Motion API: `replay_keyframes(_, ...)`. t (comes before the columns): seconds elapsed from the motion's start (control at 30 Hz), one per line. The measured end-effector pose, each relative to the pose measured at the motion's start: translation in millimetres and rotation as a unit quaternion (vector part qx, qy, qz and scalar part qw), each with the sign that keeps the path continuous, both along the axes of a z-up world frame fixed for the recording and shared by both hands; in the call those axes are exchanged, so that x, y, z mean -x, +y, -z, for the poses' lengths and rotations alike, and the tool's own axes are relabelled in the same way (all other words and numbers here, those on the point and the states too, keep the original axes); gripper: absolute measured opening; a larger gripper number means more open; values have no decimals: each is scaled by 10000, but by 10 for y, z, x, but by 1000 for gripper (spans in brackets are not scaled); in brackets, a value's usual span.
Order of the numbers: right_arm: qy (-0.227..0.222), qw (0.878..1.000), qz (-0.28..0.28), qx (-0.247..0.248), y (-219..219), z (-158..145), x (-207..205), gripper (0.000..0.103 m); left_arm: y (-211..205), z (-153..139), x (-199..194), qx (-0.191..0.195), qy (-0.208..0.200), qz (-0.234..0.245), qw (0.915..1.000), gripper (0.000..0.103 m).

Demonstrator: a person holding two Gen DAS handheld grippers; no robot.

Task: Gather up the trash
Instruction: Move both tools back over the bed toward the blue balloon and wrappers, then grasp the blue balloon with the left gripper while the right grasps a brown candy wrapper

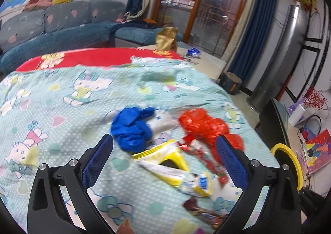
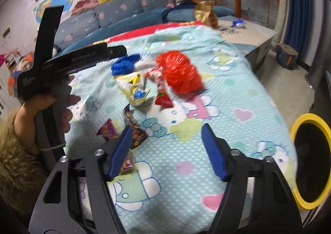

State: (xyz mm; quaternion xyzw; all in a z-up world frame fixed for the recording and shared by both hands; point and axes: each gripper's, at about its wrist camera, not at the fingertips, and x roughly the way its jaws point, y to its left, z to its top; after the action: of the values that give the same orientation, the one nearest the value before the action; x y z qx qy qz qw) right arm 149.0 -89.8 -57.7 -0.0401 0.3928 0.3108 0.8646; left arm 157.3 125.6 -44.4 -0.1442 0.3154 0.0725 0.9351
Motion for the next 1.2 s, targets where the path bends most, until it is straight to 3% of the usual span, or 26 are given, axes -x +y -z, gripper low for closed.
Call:
replay_keyframes(0.27, 363, 9991, -203, 53, 249, 219, -134, 43, 356, 231, -89, 242, 227, -259, 9991, 96)
replay_keyframes(0.4, 595, 9975, -384, 24, 372, 317, -184, 42, 480, 312, -160, 477, 287, -296, 9980, 94)
replay_keyframes(0.53, 772, 9959, -474, 23, 462, 419, -220, 35, 548, 379, -273, 699, 343, -259, 9966, 80)
replay_keyframes(0.67, 796, 9952, -572, -28, 509, 450, -208, 22, 578, 468, -390, 845, 441, -222, 9952, 67)
replay_keyframes(0.83, 797, 9944, -687, -95, 527, 469, -164, 15, 559, 555, -442, 843, 560, -198, 9947, 27)
replay_keyframes(0.9, 787, 9944, -682, -151, 508, 456, -139, 12, 550, 559, -427, 864, 542, -155, 9947, 20)
replay_keyframes(1.2, 564, 9954, -659, -412, 295, 257, 27, 7, 505, 243, -154, 717, 68, -184, 9972, 16)
